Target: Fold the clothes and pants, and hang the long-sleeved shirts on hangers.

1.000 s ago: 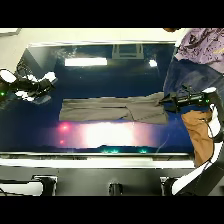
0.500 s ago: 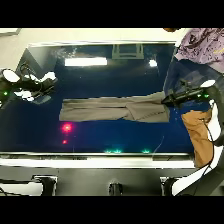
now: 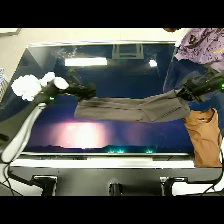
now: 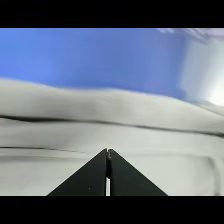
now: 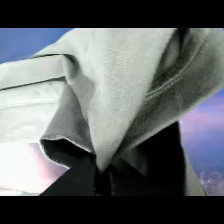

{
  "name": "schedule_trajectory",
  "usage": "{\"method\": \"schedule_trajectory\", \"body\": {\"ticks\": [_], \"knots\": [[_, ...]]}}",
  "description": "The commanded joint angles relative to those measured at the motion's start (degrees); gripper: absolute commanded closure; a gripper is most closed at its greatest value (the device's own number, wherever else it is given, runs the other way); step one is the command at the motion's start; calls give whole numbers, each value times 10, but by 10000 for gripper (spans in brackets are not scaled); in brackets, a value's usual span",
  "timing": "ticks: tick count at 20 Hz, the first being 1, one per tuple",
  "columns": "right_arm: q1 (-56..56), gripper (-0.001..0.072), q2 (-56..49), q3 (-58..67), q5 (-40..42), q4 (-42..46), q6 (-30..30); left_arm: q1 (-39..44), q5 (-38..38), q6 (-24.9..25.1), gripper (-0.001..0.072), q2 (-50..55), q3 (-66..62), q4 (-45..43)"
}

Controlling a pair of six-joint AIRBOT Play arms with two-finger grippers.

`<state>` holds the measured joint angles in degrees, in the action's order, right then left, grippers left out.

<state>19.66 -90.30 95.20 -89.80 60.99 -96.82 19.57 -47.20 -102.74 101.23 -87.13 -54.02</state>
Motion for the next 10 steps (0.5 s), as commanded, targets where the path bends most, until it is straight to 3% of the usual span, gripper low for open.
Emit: {"method": "schedule_trajectory", "body": {"ticks": [1, 4, 10], "knots": [[0, 685, 38, 27, -23, 42, -35, 106, 60, -14, 690, 67, -42, 102], [0, 685, 52, 60, -43, 47, -42, 171, 62, -15, 690, 139, -125, 161], [0, 685, 53, 124, -79, 53, -46, 252, 65, -109, 690, 270, -300, 188]]}}
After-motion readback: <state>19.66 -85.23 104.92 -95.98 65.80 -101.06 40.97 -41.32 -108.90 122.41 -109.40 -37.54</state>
